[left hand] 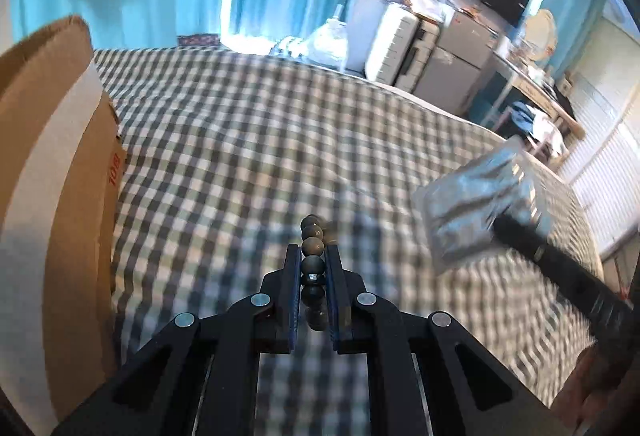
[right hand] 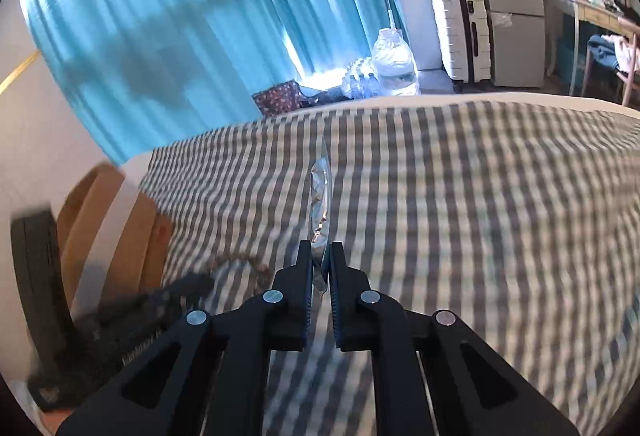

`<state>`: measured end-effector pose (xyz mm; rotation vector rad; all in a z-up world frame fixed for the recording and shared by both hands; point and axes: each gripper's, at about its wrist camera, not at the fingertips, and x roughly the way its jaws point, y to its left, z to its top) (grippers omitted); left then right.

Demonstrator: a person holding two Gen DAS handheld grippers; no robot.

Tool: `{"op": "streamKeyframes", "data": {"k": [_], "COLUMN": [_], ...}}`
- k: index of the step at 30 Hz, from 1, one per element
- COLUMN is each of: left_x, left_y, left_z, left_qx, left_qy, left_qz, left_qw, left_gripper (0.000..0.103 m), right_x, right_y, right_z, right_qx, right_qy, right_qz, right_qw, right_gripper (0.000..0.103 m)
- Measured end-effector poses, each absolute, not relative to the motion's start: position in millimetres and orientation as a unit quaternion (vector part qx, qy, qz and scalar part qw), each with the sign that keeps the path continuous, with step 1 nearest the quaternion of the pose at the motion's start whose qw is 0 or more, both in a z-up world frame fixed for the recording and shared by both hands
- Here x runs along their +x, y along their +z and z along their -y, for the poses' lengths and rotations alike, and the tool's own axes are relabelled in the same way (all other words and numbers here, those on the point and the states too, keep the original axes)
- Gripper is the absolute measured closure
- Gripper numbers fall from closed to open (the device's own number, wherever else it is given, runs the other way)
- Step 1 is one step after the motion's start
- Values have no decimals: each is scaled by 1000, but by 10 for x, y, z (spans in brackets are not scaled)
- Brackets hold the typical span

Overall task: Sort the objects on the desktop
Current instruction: 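Grasp the bead bracelet with the left tool while the right grasps the blister pack, then carry the bracelet and blister pack into the cardboard box and release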

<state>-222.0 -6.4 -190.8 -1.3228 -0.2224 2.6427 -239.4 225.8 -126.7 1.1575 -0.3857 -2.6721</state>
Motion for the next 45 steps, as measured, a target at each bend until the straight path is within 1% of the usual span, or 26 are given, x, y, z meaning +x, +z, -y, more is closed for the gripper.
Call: {"op": "streamKeyframes", "data": {"k": [6, 12, 15, 21, 28, 32, 37, 45], "left_x": [-1870, -1507, -1241, -976, -774, -619, -536, -542], "left_y": [-1555, -1254, -1096, -799, -309, -37, 195, 405], "left_z": [-45, -135, -119, -238, -215, -82, 169, 777], "left_qx": [-437, -427, -420, -405, -357, -330, -306, -290], "left_qy": [893, 899, 901, 907, 928, 938, 948, 955], "left_qz": [51, 35, 33, 33, 33, 37, 44, 45], "left_qw": [93, 93, 102, 107, 99, 101, 80, 47], "left_gripper": [92, 92, 92, 92, 92, 92, 92, 92], "right_x": [-1855, -1343, -1105, -769, -500, -390, -295, -319], "right_y": [-1135, -854, -748, -453, -41, 160, 367, 517], "right_z": [-2145, -1976, -1952, -1953, -1814, -1651, -1327, -706], "right_qx": [410, 397, 392, 372, 341, 325, 304, 297], "right_qy": [-899, -909, -911, -919, -931, -937, -943, -940], "right_qz": [122, 82, 87, 95, 87, 79, 63, 39], "right_qw": [99, 94, 96, 91, 93, 99, 116, 161], "right_gripper": [96, 96, 96, 96, 96, 96, 96, 96]}}
